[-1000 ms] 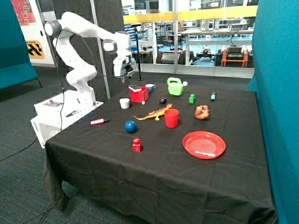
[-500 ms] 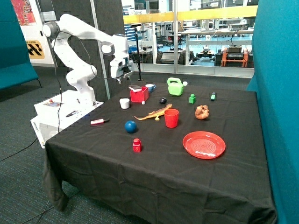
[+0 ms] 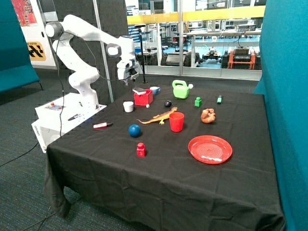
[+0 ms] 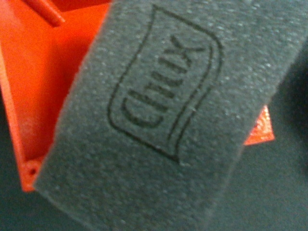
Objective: Put the ball in the red pot
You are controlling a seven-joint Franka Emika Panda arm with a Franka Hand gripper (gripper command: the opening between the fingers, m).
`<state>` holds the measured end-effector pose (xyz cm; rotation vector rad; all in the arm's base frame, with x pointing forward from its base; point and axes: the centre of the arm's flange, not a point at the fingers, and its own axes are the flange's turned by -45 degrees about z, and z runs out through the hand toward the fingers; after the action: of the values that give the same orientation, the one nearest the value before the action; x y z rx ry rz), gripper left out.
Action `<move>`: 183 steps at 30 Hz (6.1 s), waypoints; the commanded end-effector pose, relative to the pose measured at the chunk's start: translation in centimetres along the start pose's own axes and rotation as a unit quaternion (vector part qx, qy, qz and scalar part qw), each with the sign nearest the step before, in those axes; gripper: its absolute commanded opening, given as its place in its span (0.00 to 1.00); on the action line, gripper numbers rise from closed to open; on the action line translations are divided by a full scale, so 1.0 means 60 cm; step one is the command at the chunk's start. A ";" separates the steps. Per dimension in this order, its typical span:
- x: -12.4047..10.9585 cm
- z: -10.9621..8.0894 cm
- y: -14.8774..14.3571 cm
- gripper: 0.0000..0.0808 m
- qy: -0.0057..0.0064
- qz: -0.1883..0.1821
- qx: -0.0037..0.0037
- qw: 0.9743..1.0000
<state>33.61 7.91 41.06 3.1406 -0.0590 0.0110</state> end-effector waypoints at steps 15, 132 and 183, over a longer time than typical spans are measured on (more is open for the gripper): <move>0.050 0.006 0.010 0.86 -0.004 -0.004 0.000 1.000; 0.098 0.089 -0.037 0.00 -0.004 -0.043 0.000 0.999; 0.135 -0.022 0.035 0.00 -0.004 -0.052 0.000 0.999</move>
<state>41.13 7.35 42.25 3.1390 0.1302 0.0042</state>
